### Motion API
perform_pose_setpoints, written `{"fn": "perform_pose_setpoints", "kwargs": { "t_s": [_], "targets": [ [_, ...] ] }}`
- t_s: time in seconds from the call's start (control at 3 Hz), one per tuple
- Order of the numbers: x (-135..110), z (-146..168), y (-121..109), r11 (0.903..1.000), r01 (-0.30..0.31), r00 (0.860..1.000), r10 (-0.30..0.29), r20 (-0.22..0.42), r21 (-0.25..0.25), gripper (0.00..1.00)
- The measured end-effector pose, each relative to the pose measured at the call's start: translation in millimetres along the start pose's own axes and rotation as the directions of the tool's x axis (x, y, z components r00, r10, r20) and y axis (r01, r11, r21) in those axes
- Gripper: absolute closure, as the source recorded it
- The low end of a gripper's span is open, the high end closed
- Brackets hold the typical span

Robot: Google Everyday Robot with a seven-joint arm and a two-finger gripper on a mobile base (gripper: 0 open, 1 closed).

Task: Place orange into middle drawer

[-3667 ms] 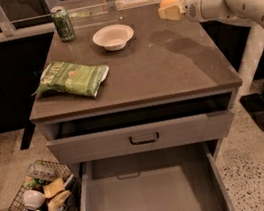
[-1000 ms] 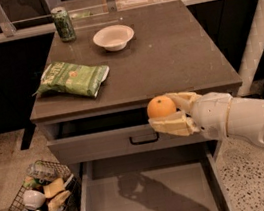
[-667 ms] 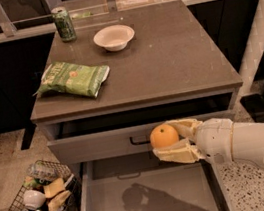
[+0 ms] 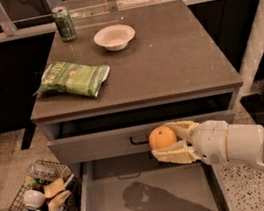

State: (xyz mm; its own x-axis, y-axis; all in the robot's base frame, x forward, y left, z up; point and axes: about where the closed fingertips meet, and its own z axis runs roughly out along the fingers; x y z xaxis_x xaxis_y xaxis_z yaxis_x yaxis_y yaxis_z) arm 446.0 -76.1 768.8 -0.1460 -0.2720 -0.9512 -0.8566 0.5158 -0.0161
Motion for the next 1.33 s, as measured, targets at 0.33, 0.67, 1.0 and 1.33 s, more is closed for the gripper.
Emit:
{"fn": "perform_pose_setpoints", "kwargs": {
  "t_s": [0.33,0.67,1.0,1.33],
  "targets": [
    [49,27,4,0.9991,-0.018,1.0,0.018,-0.008,-0.038,1.0],
    [115,70,22,0.9921,-0.051,0.999,0.051,-0.002,-0.115,1.0],
    [165,119,44,0.9774,-0.067,0.997,0.072,0.017,-0.201,1.0],
    [180,136,56,0.9669,-0.094,0.994,0.104,0.03,-0.237,1.0]
  ]
}}
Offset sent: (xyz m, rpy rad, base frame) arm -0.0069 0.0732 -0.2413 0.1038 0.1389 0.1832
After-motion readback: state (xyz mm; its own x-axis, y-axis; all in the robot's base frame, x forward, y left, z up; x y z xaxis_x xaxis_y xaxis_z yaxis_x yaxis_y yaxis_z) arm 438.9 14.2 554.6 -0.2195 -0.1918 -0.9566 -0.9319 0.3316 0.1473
